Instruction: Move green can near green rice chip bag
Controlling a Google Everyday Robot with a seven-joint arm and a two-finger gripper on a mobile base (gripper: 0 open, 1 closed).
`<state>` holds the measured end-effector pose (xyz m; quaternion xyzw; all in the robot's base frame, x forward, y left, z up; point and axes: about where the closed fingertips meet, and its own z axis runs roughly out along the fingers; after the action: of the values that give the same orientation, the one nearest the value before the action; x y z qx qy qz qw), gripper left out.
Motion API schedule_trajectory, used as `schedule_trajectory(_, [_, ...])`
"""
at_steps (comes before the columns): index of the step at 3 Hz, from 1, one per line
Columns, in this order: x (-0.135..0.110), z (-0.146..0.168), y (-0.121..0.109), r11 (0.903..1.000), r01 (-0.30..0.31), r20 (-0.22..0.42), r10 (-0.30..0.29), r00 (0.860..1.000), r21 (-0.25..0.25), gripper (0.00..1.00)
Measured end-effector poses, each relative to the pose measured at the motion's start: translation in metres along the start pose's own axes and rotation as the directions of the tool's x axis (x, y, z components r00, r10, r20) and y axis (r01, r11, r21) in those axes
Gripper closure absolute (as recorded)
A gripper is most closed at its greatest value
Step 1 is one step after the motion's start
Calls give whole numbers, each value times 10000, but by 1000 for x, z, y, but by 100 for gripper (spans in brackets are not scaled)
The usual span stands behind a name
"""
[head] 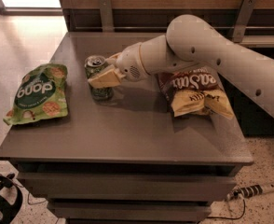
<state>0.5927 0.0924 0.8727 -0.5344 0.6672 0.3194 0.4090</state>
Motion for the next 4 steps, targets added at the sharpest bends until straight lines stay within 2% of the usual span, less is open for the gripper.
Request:
schedule_trajectory(3, [-1, 1, 1, 10000, 10, -1, -10, 10000, -23, 14])
schedule_trajectory(4, [-2, 2, 2, 10000, 27, -3, -27, 10000, -59, 0])
